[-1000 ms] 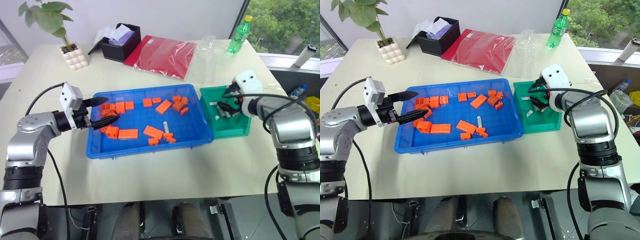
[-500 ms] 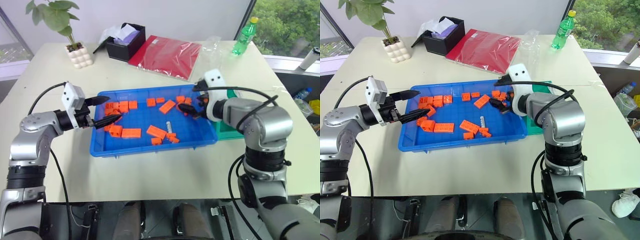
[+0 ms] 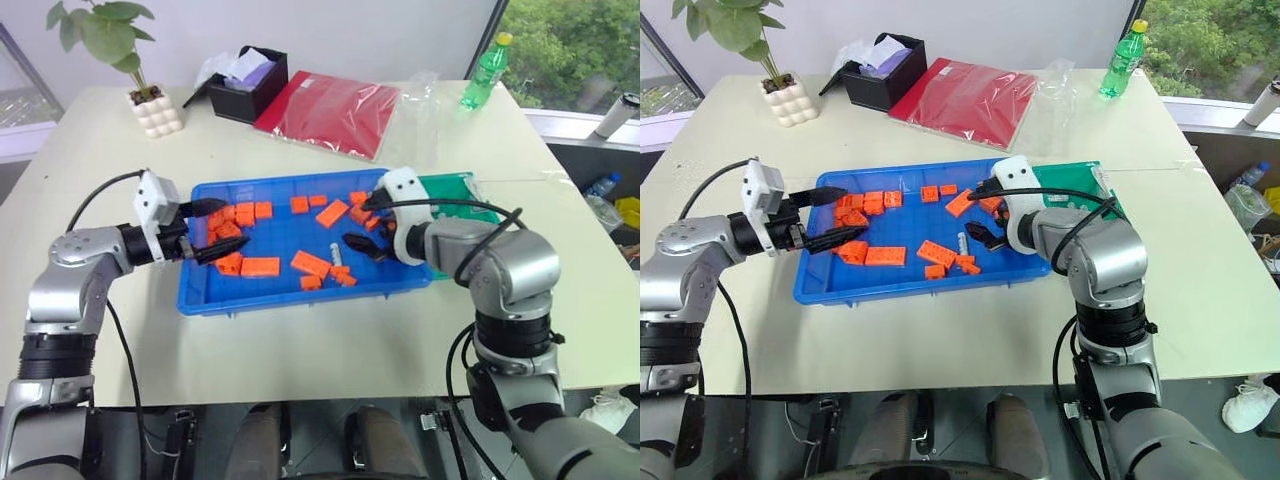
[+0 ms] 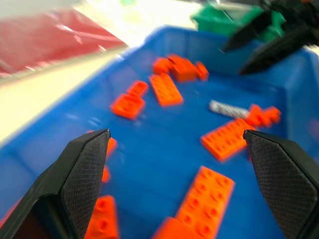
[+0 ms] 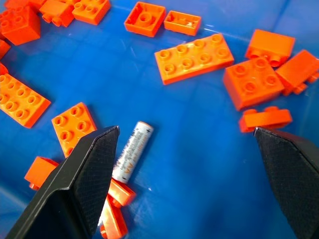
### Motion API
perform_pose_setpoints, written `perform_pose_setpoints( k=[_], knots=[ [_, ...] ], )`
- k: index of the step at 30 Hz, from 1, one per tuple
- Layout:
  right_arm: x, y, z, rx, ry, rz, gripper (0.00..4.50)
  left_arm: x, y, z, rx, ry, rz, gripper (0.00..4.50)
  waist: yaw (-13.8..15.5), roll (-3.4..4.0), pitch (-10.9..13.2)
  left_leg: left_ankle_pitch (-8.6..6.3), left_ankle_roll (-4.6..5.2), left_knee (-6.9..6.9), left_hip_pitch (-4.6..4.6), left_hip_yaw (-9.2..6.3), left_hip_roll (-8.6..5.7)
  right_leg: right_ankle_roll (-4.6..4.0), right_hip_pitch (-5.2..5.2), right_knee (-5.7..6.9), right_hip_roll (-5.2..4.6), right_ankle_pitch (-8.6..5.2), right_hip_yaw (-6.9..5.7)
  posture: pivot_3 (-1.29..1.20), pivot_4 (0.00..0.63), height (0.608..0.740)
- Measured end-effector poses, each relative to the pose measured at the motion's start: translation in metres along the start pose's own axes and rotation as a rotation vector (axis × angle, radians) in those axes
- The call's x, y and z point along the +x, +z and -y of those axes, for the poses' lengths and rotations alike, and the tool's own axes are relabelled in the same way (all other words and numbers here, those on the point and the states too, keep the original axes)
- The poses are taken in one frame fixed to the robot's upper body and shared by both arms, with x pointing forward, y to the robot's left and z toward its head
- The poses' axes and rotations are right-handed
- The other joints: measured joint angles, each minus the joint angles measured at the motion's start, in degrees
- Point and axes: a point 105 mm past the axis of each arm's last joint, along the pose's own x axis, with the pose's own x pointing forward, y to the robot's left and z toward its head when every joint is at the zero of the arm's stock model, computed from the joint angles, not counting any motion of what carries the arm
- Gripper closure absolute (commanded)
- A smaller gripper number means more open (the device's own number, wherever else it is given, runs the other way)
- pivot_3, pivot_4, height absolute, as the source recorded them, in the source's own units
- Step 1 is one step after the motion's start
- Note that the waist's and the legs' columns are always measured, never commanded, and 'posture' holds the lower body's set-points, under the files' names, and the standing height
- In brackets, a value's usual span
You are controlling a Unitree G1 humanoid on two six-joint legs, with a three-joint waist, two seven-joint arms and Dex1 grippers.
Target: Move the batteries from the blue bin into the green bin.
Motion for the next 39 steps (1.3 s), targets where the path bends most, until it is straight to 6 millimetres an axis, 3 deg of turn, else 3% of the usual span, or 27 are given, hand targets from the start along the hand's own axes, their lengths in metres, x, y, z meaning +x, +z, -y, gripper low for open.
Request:
perform_pose_setpoints(
  k=[6,20,27,31,37,39],
  knots=[
    [0.007,-0.003,-0.011,0.002,0.019,-0.018,0.06,0.006,0.009,0.0,0.035,-0.037,0.0,0.0,0.1,0.0,0.0,0.0,0.0,0.0,0.0,0.0,-0.01,0.0,0.0,0.0,0.0,0.0,0.0,0.0,0.15,0.74],
    [0.029,-0.029,-0.016,0.025,0.019,-0.112,0.06,0.02,0.01,0.006,0.028,-0.071,0.022,0.0,0.0,0.0,0.0,0.0,0.0,-0.01,-0.01,0.0,0.01,0.0,-0.01,0.0,0.02,0.0,0.0,0.0,0.15,0.74],
    [0.036,-0.029,-0.015,0.003,0.008,-0.099,0.06,0.022,0.01,0.006,0.027,-0.063,0.03,0.0,0.0,0.0,0.0,0.0,0.0,0.0,0.0,-0.01,0.01,0.0,0.0,0.0,0.02,0.0,0.0,0.0,0.15,0.74],
    [0.039,-0.029,-0.014,-0.003,0.002,-0.094,1.32,0.022,0.012,0.006,0.032,-0.058,0.032,0.0,0.0,0.0,0.0,0.0,0.0,0.0,0.01,-0.01,0.01,0.0,0.01,0.0,0.02,0.0,0.0,0.0,0.15,0.74],
    [0.04,-0.03,-0.014,-0.011,0.004,-0.1,4.38,0.022,0.015,0.006,0.044,-0.056,0.038,0.0,0.0,-0.01,0.0,0.0,0.0,0.0,0.01,-0.01,0.01,0.0,0.01,0.0,0.02,0.0,0.0,0.0,0.15,0.74],
    [0.04,-0.031,-0.014,-0.016,0.006,-0.101,4.43,0.022,0.016,0.007,0.048,-0.057,0.04,0.0,0.0,-0.02,0.0,0.0,0.0,0.0,0.04,-0.01,0.01,0.0,0.03,0.0,0.02,0.0,0.0,0.0,0.15,0.74]
  ],
)
